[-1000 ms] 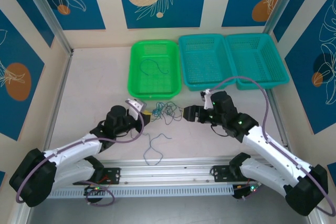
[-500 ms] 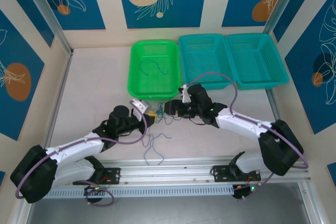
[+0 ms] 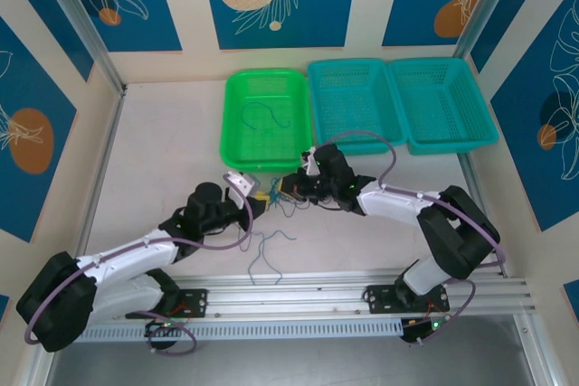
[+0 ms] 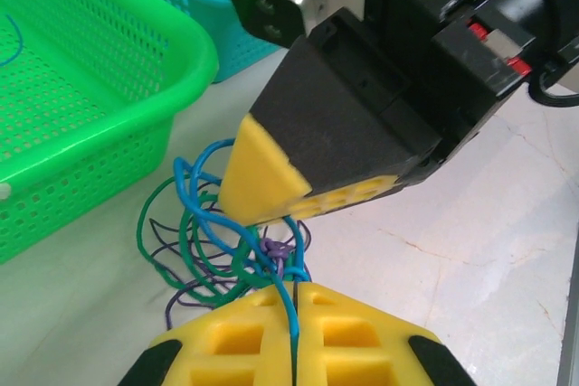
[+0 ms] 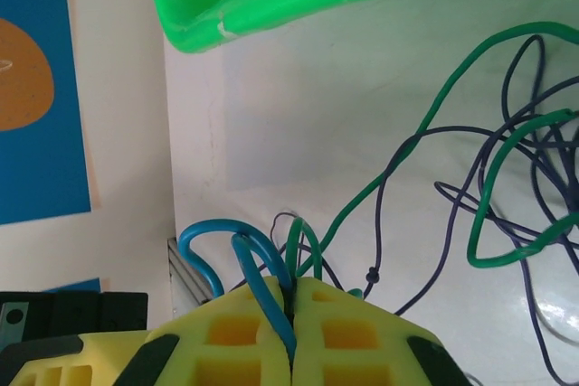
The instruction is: Untangle the cables
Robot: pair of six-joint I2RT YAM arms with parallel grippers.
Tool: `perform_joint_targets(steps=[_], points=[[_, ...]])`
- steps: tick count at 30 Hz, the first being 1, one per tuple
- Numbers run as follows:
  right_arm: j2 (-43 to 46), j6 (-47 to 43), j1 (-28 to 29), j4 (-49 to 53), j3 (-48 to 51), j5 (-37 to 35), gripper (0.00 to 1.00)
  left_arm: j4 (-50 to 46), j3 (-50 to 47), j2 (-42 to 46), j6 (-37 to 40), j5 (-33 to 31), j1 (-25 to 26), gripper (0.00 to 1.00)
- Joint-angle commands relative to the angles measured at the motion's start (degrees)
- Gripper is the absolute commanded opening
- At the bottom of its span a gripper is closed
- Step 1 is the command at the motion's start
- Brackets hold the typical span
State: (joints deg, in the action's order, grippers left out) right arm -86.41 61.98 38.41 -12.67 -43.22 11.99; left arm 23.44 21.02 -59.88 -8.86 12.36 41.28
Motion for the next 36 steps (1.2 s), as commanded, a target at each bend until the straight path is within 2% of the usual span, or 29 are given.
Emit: perform_joint_targets(steps=[1, 5, 8, 16, 19, 21, 22, 23, 24, 25, 26, 28, 31, 36], points=[[5.67, -0.85, -0.75, 9.50, 1.66, -10.75, 0.00, -0.39, -0.60, 4.66, 0.80, -4.16, 0.44, 0.00], [11.29, -3.43, -0.95, 25.85, 1.82, -28.22, 0.00, -4.15, -0.97, 9.73, 0.90, -7.40, 0.44, 0.00], [13.90, -4.85, -1.50, 33.06, 2.71, -37.62, 0.00, -5.38, -1.06, 11.60, 0.95, -8.14, 0.21, 0.00], [21.77, -4.71, -10.06, 40.08, 6.81, -42.36, 0.00, -5.33, -0.93, 10.85, 0.61, -9.16, 0.05, 0.00], [26.08, -6.10, -15.79, 40.93, 8.72, -41.10, 0.00, -6.11, -0.71, 10.75, 0.25, -9.95, -0.12, 0.00], [27.84, -10.79, -16.77, 39.00, 9.35, -39.37, 0.00, -5.98, -0.41, 10.44, 0.28, -8.47, -0.21, 0.00], [28.38, -14.71, -16.77, 36.01, 9.69, -34.54, 0.03, -5.40, -0.32, 10.09, 0.33, -7.33, -0.26, 0.00], [28.39, -19.57, -16.61, 32.00, 10.13, -26.85, 0.17, -4.64, -0.20, 9.48, 0.42, -6.06, -0.25, 0.00], [28.15, -22.84, -16.07, 29.01, 10.35, -20.35, 0.37, -3.90, -0.02, 8.83, 0.53, -4.67, -0.26, 0.00], [27.69, -23.77, -14.45, 28.55, 9.71, -17.57, 0.54, -3.02, 0.35, 7.82, 0.71, -3.17, -0.23, 0.00], [27.37, -23.57, -12.71, 29.67, 8.72, -17.77, 0.68, -2.35, 1.00, 6.64, 0.99, -1.46, -0.23, 0.00], [28.37, -23.70, -10.17, 30.16, 7.44, -17.79, 0.77, -1.75, 2.66, 3.97, 1.79, 2.62, -0.20, 0.00], [31.79, -25.32, -5.62, 24.22, 8.24, -14.27, 0.81, -0.22, 5.25, -0.21, 3.06, 7.41, -0.05, 0.00], [33.19, -28.22, 2.14, 11.71, 10.01, -4.99, 0.76, 1.05, 8.66, -4.46, 3.46, 9.34, 0.04, 0.00]])
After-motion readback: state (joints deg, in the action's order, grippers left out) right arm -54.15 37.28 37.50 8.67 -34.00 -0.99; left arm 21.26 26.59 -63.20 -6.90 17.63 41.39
